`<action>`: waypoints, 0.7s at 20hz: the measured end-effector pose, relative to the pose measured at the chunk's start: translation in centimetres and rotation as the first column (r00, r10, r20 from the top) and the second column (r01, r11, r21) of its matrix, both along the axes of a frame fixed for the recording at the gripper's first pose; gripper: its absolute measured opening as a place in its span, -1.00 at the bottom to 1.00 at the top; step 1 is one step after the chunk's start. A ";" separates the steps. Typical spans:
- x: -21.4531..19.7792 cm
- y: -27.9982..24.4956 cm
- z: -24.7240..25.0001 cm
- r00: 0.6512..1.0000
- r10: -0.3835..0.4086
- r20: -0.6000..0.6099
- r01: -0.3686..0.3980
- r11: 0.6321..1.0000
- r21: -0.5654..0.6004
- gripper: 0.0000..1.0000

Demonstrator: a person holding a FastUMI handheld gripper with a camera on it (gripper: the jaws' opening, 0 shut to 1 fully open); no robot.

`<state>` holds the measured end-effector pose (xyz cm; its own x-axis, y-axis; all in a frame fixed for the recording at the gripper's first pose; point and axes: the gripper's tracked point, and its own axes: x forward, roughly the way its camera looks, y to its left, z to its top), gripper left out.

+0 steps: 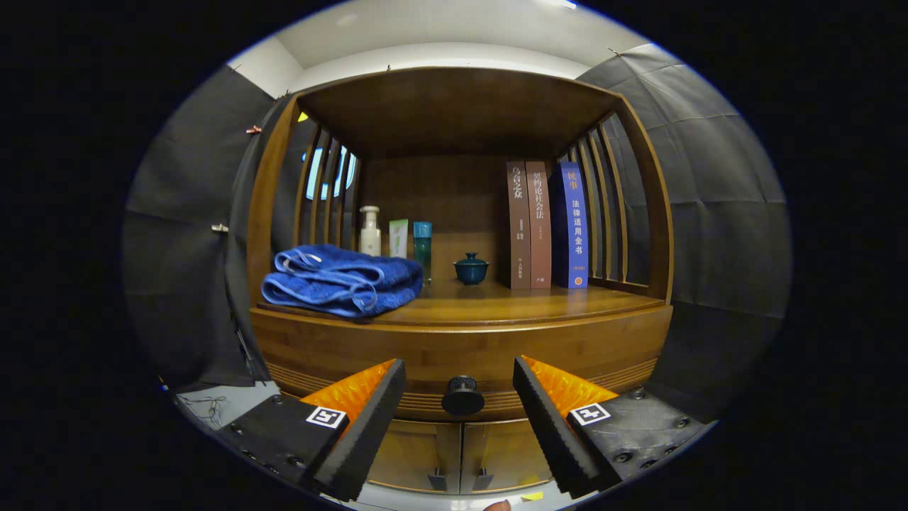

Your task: Pull open the drawer, take out the items inside it, and place them on the countertop above the cabinet.

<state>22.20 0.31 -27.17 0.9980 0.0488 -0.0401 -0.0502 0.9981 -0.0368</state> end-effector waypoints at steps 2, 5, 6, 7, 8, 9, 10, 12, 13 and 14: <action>1.0 0.3 -1.6 1.000 0.002 -0.024 -0.002 1.000 0.007 0.97; 2.1 0.1 -3.4 0.998 -0.007 -0.054 0.007 1.000 0.010 0.92; 2.4 0.0 -3.9 0.998 -0.011 -0.062 0.012 1.000 0.012 0.75; 2.8 -0.1 -4.3 0.997 -0.014 -0.074 0.015 1.000 0.016 0.58; 3.0 -0.3 -5.0 0.996 -0.014 -0.091 0.016 1.000 0.020 0.41; 3.0 -0.3 -4.8 0.996 -0.011 -0.086 0.013 1.000 0.027 0.24; 3.3 -0.3 -5.0 0.996 -0.009 -0.085 0.011 1.000 0.021 0.07; 3.1 -0.4 -5.0 0.997 -0.009 -0.079 0.008 1.000 -0.012 -0.06; 3.0 -0.4 -5.1 0.997 -0.005 -0.079 0.004 1.000 -0.011 -0.06; 3.3 -0.3 -4.5 0.997 -0.002 -0.076 0.002 1.000 -0.002 -0.18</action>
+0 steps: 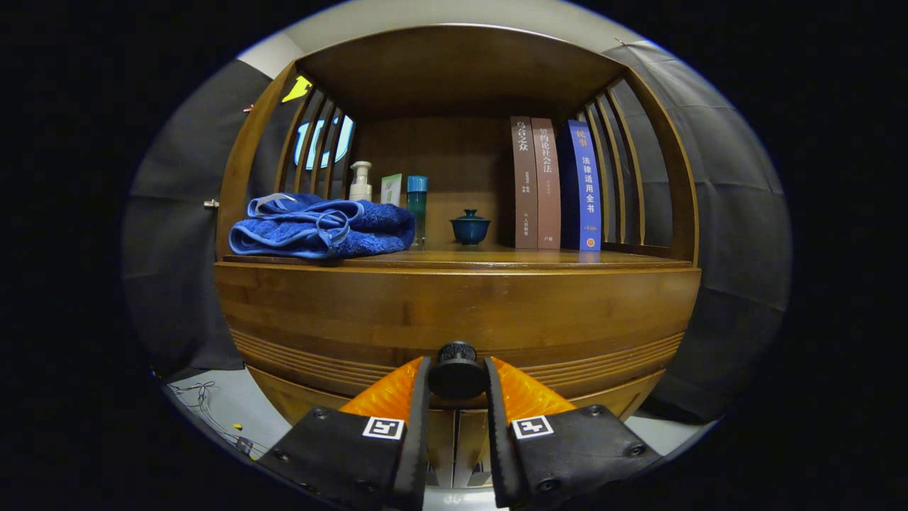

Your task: Pull open the drawer, take out the items inside it, and place them on the countertop above the cabinet.

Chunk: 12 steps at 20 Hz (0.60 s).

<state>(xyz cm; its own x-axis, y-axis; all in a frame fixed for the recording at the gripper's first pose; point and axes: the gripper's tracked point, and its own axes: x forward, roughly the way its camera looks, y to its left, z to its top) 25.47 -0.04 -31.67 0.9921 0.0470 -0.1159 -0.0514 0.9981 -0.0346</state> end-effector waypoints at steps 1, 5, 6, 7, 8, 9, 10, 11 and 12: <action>-0.4 -0.1 -0.5 1.000 0.003 -0.010 -0.003 1.000 0.005 -0.27; -0.5 0.0 -0.6 1.000 -0.006 -0.024 0.006 1.000 0.003 -0.35; -0.8 0.0 -0.5 1.000 -0.009 -0.021 0.009 1.000 0.002 -0.35; -1.2 -0.1 -0.4 1.000 -0.010 -0.018 0.010 1.000 0.001 -0.35; -2.0 -0.2 -0.5 1.000 -0.010 -0.017 0.010 1.000 -0.001 -0.35; -2.8 -0.2 -0.5 1.000 -0.009 -0.019 0.009 1.000 0.000 -0.35; -3.6 -0.3 -0.4 1.000 -0.008 -0.022 0.008 1.000 0.003 -0.35; -4.3 -0.4 -0.3 1.000 -0.008 -0.026 0.008 1.000 0.005 -0.35; -5.2 -0.4 -0.3 1.000 -0.007 -0.029 0.007 1.000 0.006 -0.35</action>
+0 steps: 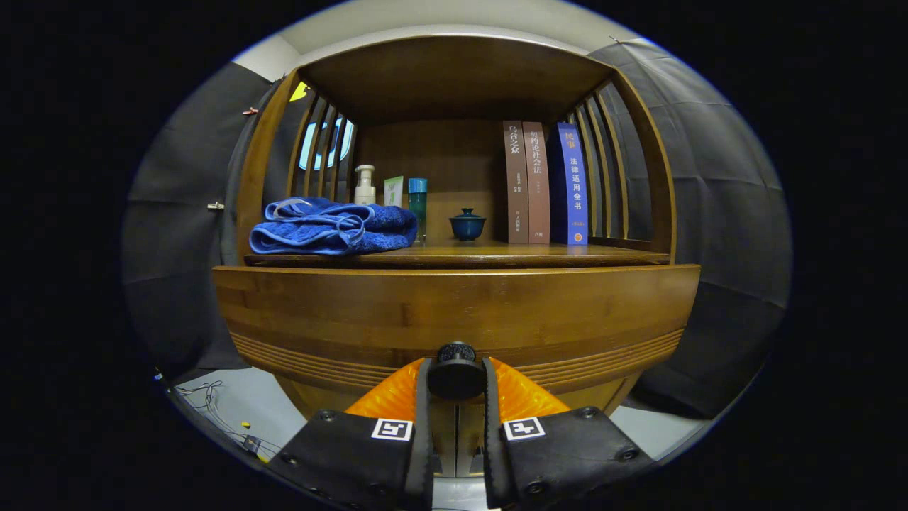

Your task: Pull open the drawer, take out the items inside it, and place them on the countertop above the cabinet.

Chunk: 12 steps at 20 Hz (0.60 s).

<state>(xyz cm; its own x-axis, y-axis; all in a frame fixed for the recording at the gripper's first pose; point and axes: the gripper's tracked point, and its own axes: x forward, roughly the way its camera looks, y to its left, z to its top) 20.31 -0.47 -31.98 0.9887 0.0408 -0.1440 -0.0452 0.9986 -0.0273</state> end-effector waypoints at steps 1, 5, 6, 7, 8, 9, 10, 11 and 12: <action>-0.9 0.0 0.1 1.000 0.001 -0.003 -0.001 1.000 0.000 -0.36; -4.1 -0.3 0.3 1.000 0.004 -0.011 -0.004 1.000 0.001 -0.36; -5.0 -0.3 0.3 1.000 0.006 -0.013 -0.006 1.000 -0.001 -0.36; -5.7 -0.4 0.3 1.000 0.006 -0.014 -0.006 1.000 -0.005 -0.36; -6.6 -0.5 0.2 1.000 0.005 -0.017 -0.005 1.000 -0.012 -0.36; -7.3 -0.7 0.3 1.000 0.005 -0.018 -0.005 1.000 -0.013 -0.36; -8.1 -0.8 0.4 1.000 0.005 -0.020 -0.005 1.000 -0.011 -0.36; -8.8 -0.8 0.4 1.000 0.006 -0.023 -0.006 1.000 -0.010 -0.36; -9.4 -0.8 0.2 1.000 0.006 -0.028 -0.006 1.000 -0.011 -0.36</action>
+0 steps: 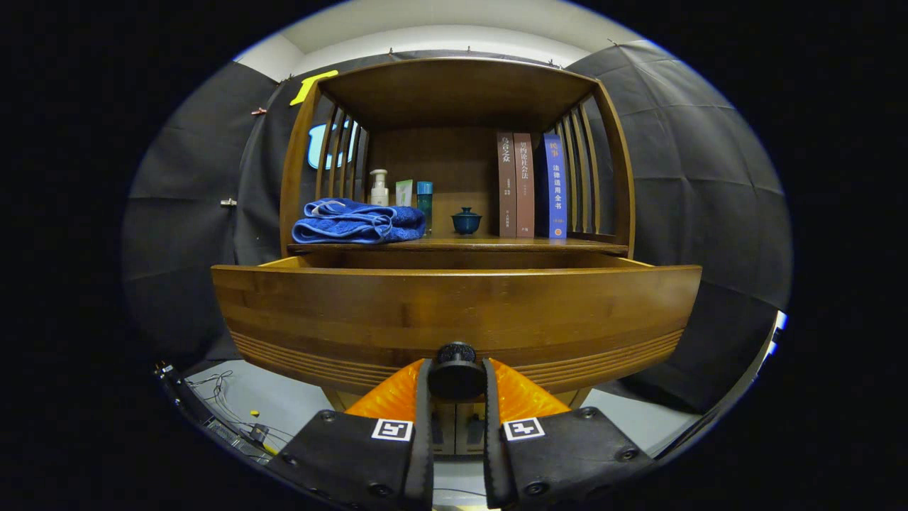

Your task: Pull open the drawer, take out the items inside it, and place them on the countertop above the cabinet.

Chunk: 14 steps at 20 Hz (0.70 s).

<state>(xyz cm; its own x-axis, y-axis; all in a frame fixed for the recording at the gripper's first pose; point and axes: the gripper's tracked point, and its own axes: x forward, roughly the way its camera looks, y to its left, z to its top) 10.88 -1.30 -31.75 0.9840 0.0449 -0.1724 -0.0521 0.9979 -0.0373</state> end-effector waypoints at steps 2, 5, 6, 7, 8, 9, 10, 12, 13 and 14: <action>-1.2 0.0 -0.4 1.000 0.004 -0.012 -0.004 1.000 0.001 -0.36; -2.1 0.1 -0.4 1.000 0.008 -0.002 -0.008 1.000 -0.009 -0.36; -2.1 0.1 -0.4 1.000 0.006 0.002 -0.006 1.000 -0.005 -0.36; -2.2 0.1 -0.4 1.000 0.006 0.001 -0.006 1.000 -0.006 -0.36; -2.1 0.1 -0.4 1.000 0.005 0.003 -0.005 1.000 -0.009 -0.36; -2.0 0.1 -0.4 1.000 0.005 0.005 -0.005 1.000 -0.011 -0.36; -2.0 0.1 -0.4 1.000 0.005 0.006 -0.005 1.000 -0.014 -0.36; -2.2 0.1 -0.4 1.000 0.000 0.005 0.000 1.000 -0.007 -0.36; -2.2 0.1 -0.5 1.000 0.001 -0.003 -0.001 1.000 0.003 -0.36; -2.2 0.1 -0.5 1.000 0.002 -0.013 -0.002 1.000 0.012 -0.29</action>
<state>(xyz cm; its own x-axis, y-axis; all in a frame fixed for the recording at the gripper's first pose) 8.66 -1.19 -32.21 0.9817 0.0486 -0.1843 -0.0541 0.9982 -0.0249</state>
